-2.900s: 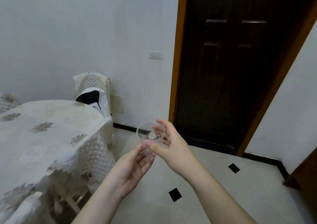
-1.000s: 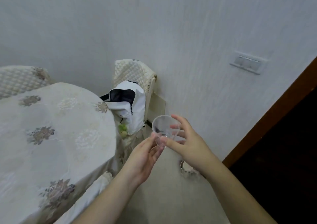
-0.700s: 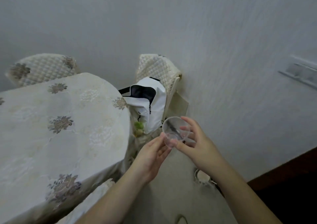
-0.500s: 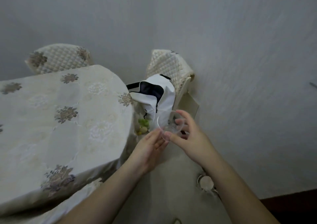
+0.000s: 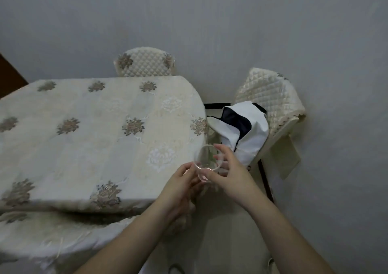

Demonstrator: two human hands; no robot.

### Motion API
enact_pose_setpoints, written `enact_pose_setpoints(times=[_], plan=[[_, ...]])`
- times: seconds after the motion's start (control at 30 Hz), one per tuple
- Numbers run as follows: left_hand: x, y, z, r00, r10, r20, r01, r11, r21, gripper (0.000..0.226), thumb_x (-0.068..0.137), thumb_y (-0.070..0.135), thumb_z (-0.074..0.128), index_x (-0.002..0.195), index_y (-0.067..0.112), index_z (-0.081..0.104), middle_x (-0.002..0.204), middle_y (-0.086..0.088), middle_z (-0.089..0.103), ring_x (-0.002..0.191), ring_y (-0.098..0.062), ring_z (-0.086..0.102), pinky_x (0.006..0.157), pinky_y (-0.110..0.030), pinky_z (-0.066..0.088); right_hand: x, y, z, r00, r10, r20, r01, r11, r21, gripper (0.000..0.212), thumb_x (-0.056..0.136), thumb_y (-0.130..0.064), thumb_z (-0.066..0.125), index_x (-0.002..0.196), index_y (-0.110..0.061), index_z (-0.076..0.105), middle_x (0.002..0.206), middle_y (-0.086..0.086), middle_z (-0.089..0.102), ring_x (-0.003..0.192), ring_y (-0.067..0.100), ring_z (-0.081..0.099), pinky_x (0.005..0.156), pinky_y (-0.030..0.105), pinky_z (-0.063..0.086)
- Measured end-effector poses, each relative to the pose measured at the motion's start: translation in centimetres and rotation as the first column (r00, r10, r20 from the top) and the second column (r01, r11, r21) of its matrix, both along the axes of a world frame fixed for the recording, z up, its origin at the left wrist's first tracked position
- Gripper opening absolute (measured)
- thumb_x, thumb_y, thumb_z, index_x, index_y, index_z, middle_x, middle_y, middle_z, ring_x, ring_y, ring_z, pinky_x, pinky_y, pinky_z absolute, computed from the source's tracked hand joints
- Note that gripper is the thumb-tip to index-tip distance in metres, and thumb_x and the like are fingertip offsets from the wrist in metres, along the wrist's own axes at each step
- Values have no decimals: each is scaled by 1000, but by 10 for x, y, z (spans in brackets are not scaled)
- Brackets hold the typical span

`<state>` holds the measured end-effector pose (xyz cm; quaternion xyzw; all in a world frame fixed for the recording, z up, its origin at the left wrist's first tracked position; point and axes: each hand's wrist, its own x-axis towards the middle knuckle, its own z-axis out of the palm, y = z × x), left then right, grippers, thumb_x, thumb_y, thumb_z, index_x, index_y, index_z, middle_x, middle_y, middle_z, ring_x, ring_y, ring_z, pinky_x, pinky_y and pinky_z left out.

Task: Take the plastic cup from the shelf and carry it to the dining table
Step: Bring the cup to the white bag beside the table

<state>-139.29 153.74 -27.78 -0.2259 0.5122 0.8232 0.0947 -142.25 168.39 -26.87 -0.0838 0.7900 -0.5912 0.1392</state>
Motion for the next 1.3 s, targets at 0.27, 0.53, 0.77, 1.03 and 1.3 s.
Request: enact_pose_setpoints(times=[0.27,0.53,0.77,1.03,1.3], plan=[[-29,-98,-30,972,233,-11,-231,957,-176,22,99,19,54,115,7,64,107,-8,68,92,-13,70,76,-21,57,-56,-105,-20,979,204,-17,-203,977,65,72,77,-41,77,137,-40,37,130,-5,49,110,9,54,83,16,43],[-63,-187,-56,900,437,-7,-434,892,-126,10,93,5,60,95,8,69,92,-6,72,88,-18,68,81,-30,56,-90,-206,-43,944,322,-74,-315,945,91,73,77,-37,77,138,-37,38,129,-7,49,118,4,51,98,26,45],[-70,-230,-76,852,524,-6,-519,842,-145,16,93,3,59,98,15,68,100,-2,70,93,-10,65,88,-29,54,-112,-261,-60,906,414,-84,-404,908,113,74,77,-35,78,140,-32,39,129,-6,50,116,0,50,90,12,41],[-62,-260,-103,695,700,164,-686,714,-140,22,97,9,50,113,3,65,114,-8,66,98,-18,65,76,-20,55,-137,-314,-97,755,655,28,-652,747,131,72,79,-35,77,139,-33,37,132,0,51,116,10,51,89,13,39],[-52,-277,-111,551,747,371,-778,621,-95,23,86,27,56,100,17,71,85,1,69,83,-15,62,62,-29,38,-150,-357,-131,570,815,107,-821,561,102,77,79,-40,76,143,-31,33,140,3,48,120,15,50,97,26,43]])
